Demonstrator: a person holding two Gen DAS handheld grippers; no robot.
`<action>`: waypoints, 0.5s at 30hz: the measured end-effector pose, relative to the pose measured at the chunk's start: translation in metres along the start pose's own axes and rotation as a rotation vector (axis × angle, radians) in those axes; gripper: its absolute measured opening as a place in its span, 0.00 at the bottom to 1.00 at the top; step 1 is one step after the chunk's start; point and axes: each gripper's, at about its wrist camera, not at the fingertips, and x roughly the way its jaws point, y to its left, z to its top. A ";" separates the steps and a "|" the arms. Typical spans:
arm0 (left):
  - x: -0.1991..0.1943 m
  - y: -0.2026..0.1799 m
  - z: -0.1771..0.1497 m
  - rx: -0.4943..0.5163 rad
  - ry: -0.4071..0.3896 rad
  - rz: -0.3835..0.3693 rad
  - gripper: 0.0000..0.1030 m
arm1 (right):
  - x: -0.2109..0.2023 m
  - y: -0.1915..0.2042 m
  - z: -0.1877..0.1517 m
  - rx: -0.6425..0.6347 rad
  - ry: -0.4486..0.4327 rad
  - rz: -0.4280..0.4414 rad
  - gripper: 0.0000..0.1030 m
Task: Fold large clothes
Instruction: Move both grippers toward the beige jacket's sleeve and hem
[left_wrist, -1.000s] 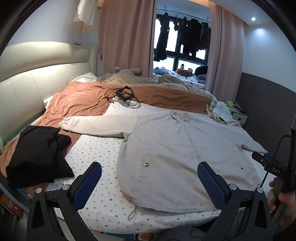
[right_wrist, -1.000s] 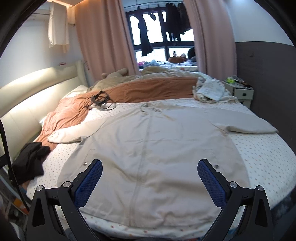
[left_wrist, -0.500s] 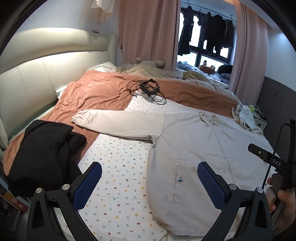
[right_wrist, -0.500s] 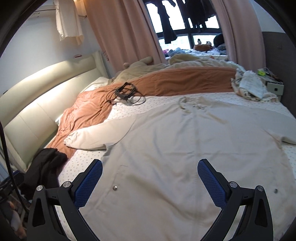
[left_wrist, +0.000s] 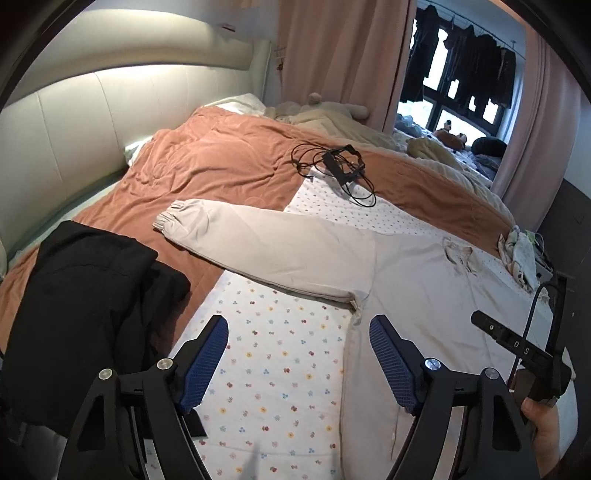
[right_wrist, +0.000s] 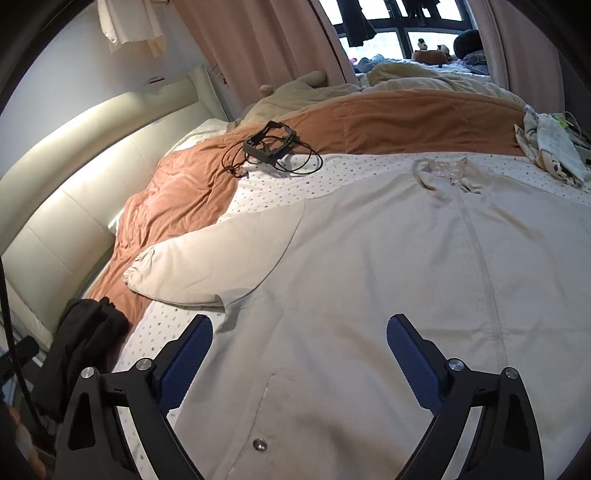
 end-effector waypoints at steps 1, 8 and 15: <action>0.005 0.003 0.005 -0.004 0.003 0.003 0.76 | 0.009 0.000 0.002 0.002 0.016 0.006 0.87; 0.064 0.032 0.038 -0.102 0.076 -0.005 0.65 | 0.049 0.002 0.017 -0.039 0.042 0.017 0.82; 0.136 0.047 0.052 -0.178 0.169 0.011 0.56 | 0.097 -0.010 0.032 0.005 0.112 0.012 0.58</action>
